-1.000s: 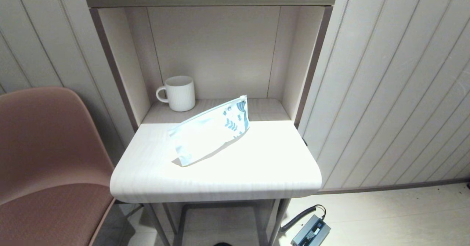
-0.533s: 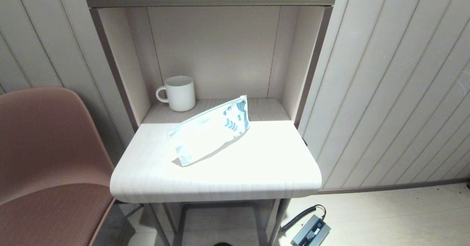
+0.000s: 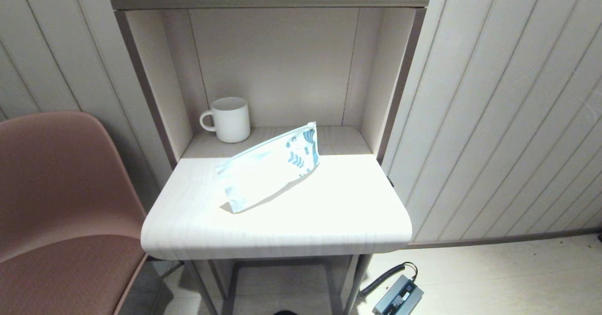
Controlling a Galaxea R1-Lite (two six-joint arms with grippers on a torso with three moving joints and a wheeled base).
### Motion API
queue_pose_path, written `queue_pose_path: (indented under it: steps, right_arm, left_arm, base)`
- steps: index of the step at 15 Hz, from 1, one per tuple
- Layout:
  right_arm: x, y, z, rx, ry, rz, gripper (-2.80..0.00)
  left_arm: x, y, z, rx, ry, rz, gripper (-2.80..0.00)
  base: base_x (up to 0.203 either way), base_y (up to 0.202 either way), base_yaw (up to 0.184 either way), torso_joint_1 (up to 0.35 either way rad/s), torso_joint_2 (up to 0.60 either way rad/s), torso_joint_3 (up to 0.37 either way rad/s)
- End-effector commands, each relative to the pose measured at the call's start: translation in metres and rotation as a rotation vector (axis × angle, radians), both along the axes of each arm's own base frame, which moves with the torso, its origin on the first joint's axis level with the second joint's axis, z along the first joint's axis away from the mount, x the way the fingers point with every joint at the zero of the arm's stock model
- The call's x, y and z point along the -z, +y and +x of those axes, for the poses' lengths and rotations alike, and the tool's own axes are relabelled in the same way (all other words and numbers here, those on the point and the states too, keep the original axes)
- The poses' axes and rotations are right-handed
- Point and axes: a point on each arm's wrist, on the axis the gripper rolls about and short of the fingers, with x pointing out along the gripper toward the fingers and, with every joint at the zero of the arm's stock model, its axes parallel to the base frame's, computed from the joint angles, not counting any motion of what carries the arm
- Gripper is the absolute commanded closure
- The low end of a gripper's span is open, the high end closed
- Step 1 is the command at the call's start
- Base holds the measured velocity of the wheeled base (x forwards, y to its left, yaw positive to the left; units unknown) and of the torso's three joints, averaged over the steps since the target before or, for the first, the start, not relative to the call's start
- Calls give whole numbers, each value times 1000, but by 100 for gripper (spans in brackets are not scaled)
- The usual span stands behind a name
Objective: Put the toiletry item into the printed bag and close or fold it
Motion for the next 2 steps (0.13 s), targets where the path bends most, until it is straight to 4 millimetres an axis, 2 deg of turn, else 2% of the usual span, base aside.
queue_pose_path:
  steps: [1, 2]
  right_arm:
    - [0, 0, 0, 0, 1, -2, 0]
    - [0, 0, 0, 0, 1, -2, 0]
  left_arm:
    - [0, 0, 0, 0, 2, 0, 0]
    - [0, 0, 0, 0, 2, 0, 0]
  base:
    - [0, 0, 0, 0, 0, 0]
    - [0, 0, 0, 0, 0, 0]
